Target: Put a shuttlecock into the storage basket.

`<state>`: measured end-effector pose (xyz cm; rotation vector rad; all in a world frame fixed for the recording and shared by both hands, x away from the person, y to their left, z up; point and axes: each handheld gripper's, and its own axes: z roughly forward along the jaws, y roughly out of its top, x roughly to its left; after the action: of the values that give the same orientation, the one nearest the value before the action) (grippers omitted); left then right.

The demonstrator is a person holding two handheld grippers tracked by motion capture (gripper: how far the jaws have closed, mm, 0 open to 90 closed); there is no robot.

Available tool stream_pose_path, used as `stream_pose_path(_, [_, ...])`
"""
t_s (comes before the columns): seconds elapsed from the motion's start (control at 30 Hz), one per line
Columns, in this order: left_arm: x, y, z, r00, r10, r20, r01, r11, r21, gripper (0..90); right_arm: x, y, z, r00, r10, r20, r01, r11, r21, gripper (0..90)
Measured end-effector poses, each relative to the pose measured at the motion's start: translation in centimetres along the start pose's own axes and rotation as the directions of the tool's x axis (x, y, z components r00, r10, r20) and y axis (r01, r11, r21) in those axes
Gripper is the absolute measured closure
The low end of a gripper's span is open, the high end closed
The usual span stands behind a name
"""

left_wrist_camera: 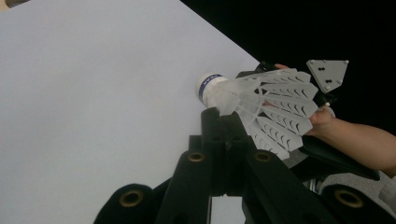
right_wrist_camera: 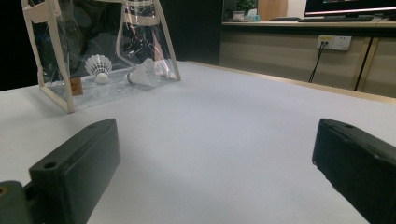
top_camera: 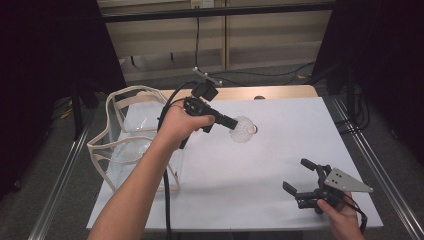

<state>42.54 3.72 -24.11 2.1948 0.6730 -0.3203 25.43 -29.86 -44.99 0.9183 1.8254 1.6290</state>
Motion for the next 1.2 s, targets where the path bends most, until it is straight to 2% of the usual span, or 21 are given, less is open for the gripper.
stream_pose_path(0.07, [0.0,0.0,-0.3,0.9999,-0.01,-0.002,0.01,0.9999,-0.008,90.0,0.0,0.0,0.0,1.0,0.0,0.001,0.0,1.0,0.0,0.7])
stream_pose_path(0.23, [0.2,-0.1,-0.8,0.9999,-0.011,-0.005,0.01,0.9999,-0.008,90.0,0.0,0.0,0.0,1.0,0.0,-0.002,0.0,1.0,-0.001,0.7])
stream_pose_path(0.27, [0.2,0.0,-1.0,1.0,-0.001,-0.005,0.001,1.0,-0.001,90.0,0.0,0.0,0.0,1.0,-0.001,-0.002,0.001,1.0,-0.001,0.7])
stream_pose_path(0.37, [0.2,0.0,-1.3,0.9999,-0.011,-0.01,0.011,0.9999,-0.01,90.0,0.0,0.0,0.0,1.0,0.0,0.001,0.0,1.0,0.001,0.7])
stream_pose_path(0.4, [0.2,0.0,-1.5,0.9999,-0.001,-0.014,0.001,1.0,-0.001,90.0,0.0,0.0,0.0,1.0,-0.001,-0.001,0.001,1.0,0.0,0.7])
stream_pose_path(0.43, [0.2,0.0,-1.6,0.9998,-0.011,-0.015,0.01,0.9999,-0.012,90.0,0.0,0.0,0.0,1.0,-0.003,-0.001,0.003,1.0,-0.002,0.7])
stream_pose_path(0.57, [0.3,-0.1,-2.1,0.9998,-0.002,-0.018,0.002,1.0,-0.005,90.0,0.0,0.0,0.0,1.0,-0.003,0.001,0.003,1.0,-0.001,0.7])
stream_pose_path(0.6, [0.2,-0.1,-2.2,0.9998,-0.013,-0.018,0.013,0.9999,-0.01,90.0,0.0,0.0,0.0,1.0,-0.003,0.001,0.003,1.0,-0.001,0.7])
stream_pose_path(0.7, [0.4,-0.1,-2.5,0.9997,-0.005,-0.023,0.005,1.0,-0.004,90.0,0.0,0.0,0.0,1.0,-0.003,0.0,0.003,1.0,-0.001,0.7])
stream_pose_path(0.83, [0.5,-0.2,-3.1,0.9995,-0.016,-0.028,0.016,0.9998,-0.012,90.0,0.0,0.0,0.0,1.0,-0.002,0.001,0.002,1.0,-0.001,0.7])
stream_pose_path(1.2, [0.7,-0.5,-4.5,0.9992,-0.016,-0.037,0.016,0.9998,-0.009,90.0,0.0,0.0,0.0,1.0,-0.003,0.001,0.003,1.0,-0.001,0.7])
